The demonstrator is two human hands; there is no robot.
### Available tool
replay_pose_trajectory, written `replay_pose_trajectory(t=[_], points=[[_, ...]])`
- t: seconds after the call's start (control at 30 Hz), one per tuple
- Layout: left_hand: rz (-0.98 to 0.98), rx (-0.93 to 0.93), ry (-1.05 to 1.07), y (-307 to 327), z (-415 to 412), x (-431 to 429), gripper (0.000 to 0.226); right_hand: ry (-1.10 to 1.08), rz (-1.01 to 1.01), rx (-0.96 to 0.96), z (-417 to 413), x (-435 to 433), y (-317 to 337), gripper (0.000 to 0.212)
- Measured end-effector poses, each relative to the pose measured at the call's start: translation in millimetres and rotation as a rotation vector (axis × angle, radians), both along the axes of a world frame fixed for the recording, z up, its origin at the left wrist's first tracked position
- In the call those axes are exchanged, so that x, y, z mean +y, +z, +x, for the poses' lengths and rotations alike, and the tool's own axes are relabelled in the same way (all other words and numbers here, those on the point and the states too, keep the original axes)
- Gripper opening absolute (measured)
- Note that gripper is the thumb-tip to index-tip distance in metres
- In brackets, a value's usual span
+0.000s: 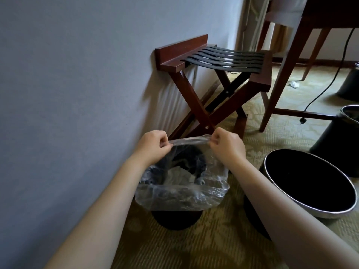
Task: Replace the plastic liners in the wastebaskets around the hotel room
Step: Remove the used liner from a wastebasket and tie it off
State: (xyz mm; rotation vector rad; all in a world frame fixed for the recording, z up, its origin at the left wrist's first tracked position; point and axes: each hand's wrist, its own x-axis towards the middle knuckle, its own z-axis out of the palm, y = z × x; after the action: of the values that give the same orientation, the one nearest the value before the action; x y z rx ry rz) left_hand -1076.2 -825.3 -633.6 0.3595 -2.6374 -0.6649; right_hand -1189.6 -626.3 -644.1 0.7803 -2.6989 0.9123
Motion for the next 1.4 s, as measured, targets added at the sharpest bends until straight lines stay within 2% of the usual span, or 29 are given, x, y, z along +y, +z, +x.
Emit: replay_pose_trajectory(t=[0.03, 0.1, 0.17, 0.23, 0.3, 0.37, 0.43, 0.5, 0.57, 0.67, 0.77, 0.87, 0.93, 1.03, 1.13, 1.2, 1.27, 1.3, 1.37, 1.4], points=[[-0.015, 0.081, 0.037, -1, 0, 1, 0.027, 0.066, 0.053, -0.009, 2, -1, -1, 0.007], [0.076, 0.187, 0.069, 0, 1, 3, 0.027, 0.192, 0.132, -0.051, 7, -7, 0, 0.016], [0.165, 0.173, 0.054, -2, 3, 5, 0.021, 0.268, 0.18, -0.107, 10, -14, 1, 0.025], [0.153, 0.016, 0.05, -8, 5, 0, 0.023, 0.297, 0.205, -0.135, 12, -20, 1, 0.025], [0.126, -0.224, 0.056, -17, 10, -12, 0.04, 0.277, 0.204, -0.129, 10, -23, -1, 0.022], [0.115, -0.427, 0.076, -30, 17, -25, 0.046, 0.246, 0.219, -0.121, 8, -22, -4, 0.026], [0.09, -0.57, 0.103, -43, 25, -36, 0.037, 0.223, 0.224, -0.148, 5, -18, -10, 0.035], [0.067, -0.624, 0.102, -51, 29, -42, 0.022, 0.197, 0.188, -0.257, -1, -11, -16, 0.045], [0.048, -0.574, 0.123, -52, 28, -42, 0.025, 0.202, 0.113, -0.446, -7, -2, -21, 0.049], [0.014, -0.256, 0.243, -42, 22, -29, 0.025, 0.226, 0.099, -0.627, -14, 12, -31, 0.035], [-0.101, 0.056, 0.337, -22, 17, -11, 0.022, 0.133, 0.049, -0.485, -16, 19, -32, 0.01], [-0.109, 0.17, 0.359, -8, 9, -1, 0.024, 0.093, -0.216, -0.36, -15, 14, -15, 0.011], [-0.042, 0.087, 0.316, -9, 2, 1, 0.032, 0.112, -0.384, -0.453, -16, 9, -2, 0.012], [-0.018, -0.039, 0.2, -18, 1, 9, 0.044, 0.147, -0.499, -0.689, -18, 9, 1, 0.034], [-0.126, 0.055, 0.015, -23, 5, 23, 0.042, 0.13, -0.379, -0.86, -25, 21, -20, 0.054], [-0.046, -0.106, -0.18, -21, 5, 39, 0.046, 0.183, -0.256, -0.985, -25, 31, -35, 0.059], [0.099, -0.386, -0.313, -15, 4, 60, 0.054, 0.238, -0.137, -1.042, -24, 36, -46, 0.055], [0.133, -0.47, -0.344, -14, 3, 69, 0.057, 0.245, -0.101, -1.001, -22, 35, -47, 0.043], [0.162, -0.547, -0.386, -10, 2, 81, 0.059, 0.153, -0.144, -0.831, -20, 27, -41, 0.016], [0.184, -0.587, -0.412, -8, 1, 83, 0.057, 0.067, -0.18, -0.729, -20, 23, -36, 0.01]])
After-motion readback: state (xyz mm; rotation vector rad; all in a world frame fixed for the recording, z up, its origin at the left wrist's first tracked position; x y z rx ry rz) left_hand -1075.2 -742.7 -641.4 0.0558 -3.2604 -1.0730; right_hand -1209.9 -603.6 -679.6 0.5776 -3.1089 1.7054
